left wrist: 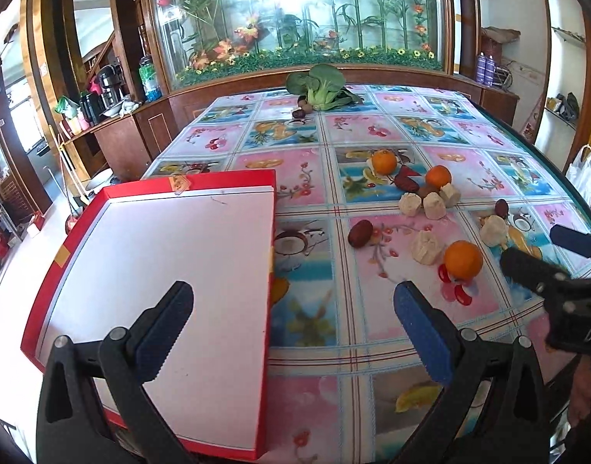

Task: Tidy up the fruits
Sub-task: 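Move both tools toward the pile of fruits and pastries, then grasp a mandarin orange with the left tool while the right tool grasps a tan pastry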

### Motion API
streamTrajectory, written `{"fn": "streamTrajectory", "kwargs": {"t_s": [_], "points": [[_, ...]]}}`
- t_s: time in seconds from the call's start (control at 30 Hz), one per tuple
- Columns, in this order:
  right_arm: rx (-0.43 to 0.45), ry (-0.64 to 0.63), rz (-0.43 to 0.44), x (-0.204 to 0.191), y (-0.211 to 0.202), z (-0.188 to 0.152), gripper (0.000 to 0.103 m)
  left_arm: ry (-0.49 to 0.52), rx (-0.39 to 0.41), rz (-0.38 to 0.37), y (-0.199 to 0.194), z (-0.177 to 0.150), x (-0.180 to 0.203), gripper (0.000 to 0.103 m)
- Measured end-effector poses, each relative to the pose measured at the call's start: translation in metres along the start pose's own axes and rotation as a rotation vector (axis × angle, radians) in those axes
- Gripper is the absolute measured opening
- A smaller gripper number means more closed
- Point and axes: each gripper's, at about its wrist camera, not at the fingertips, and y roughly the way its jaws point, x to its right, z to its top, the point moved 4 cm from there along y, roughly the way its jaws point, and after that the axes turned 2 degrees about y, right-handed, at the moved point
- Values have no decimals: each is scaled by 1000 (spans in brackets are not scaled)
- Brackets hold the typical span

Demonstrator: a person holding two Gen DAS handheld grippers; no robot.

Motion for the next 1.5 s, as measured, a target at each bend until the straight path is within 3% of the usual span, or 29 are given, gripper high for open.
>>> {"fn": "streamTrajectory", "kwargs": {"t_s": [0.27,0.6,0.77,1.0,1.1,1.2,1.27,1.5], "points": [[17,77,0,29,-5,2,98,-11,6,-38,-3,-3,-3,103],[37,139,-34,69,-21,-2,96,63,-15,-116,-12,-1,28,103],[25,161,-11,78,-19,-5,94,55,-22,-166,-12,-2,40,103],[-6,125,74,61,-3,4,75,79,-30,-200,-4,-7,59,103],[-26,96,73,53,10,11,71,77,-46,-226,2,-8,65,103],[-65,79,70,49,26,17,59,84,-47,-230,5,-8,70,102],[-87,86,66,50,34,18,57,90,-43,-233,7,-7,72,96],[-161,131,92,56,57,16,30,85,-92,-297,18,0,85,80]]}}
